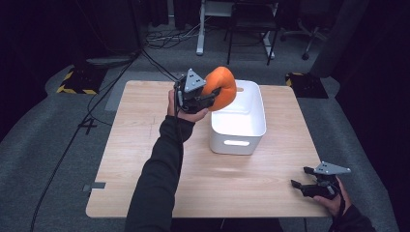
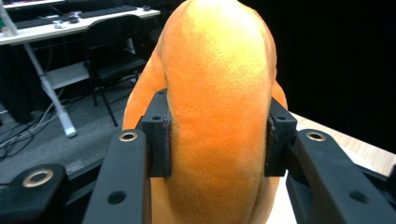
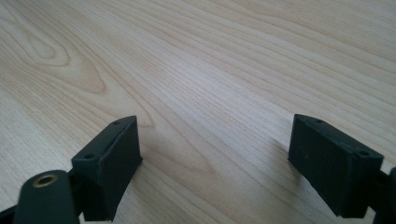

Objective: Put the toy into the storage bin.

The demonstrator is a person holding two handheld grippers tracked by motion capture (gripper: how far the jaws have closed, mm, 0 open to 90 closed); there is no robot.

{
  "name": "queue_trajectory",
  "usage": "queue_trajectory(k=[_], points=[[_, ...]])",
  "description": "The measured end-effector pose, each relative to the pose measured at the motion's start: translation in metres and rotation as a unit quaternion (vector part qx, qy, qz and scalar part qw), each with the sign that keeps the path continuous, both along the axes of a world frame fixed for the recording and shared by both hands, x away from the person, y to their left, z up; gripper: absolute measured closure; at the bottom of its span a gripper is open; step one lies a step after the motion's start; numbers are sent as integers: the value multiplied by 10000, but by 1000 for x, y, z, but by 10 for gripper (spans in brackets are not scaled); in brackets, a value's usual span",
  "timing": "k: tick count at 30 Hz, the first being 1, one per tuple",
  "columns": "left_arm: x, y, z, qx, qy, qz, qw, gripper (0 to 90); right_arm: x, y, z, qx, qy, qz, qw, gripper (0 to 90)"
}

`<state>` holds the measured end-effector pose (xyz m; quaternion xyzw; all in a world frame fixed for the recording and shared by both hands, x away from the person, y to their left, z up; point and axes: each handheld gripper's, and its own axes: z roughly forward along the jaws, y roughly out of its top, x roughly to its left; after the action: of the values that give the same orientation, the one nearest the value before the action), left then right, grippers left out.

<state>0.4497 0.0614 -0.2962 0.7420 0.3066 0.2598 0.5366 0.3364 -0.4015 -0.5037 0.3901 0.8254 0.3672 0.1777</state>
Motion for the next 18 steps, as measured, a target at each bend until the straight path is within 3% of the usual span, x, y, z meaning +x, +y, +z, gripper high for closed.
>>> queue_trajectory(k=[18], points=[[4, -37, -13, 189, 158, -350, 9991, 559, 0, 0, 0, -14, -4, 17, 10000, 168]])
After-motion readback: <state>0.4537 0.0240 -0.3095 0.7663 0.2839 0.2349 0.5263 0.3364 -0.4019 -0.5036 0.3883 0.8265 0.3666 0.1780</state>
